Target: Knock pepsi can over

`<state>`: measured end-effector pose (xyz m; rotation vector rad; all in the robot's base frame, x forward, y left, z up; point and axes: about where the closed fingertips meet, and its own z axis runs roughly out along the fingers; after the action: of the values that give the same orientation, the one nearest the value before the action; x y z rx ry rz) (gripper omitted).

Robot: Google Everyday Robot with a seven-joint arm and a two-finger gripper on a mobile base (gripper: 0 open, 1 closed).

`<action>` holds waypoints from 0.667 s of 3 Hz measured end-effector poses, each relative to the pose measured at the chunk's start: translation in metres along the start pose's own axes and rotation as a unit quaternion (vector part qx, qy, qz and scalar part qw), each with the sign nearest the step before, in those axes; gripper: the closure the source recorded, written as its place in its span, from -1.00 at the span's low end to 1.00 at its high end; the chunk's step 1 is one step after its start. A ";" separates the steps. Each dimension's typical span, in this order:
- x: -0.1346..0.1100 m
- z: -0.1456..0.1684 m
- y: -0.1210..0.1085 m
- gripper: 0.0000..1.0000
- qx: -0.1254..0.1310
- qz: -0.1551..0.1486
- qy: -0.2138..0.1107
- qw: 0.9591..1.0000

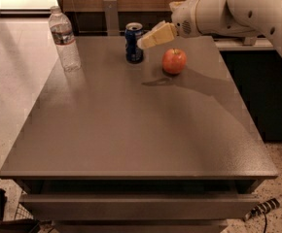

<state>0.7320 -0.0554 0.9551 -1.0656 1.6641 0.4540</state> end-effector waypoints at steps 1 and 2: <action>0.003 0.033 -0.009 -1.00 -0.006 0.017 -0.017 1.000; 0.010 0.068 -0.016 -1.00 -0.010 0.052 -0.042 0.998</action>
Offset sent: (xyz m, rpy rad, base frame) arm 0.0714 0.0449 -0.0372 0.1755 0.0461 -0.0145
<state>0.7833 -0.0178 0.9237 -0.9651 1.6471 0.5769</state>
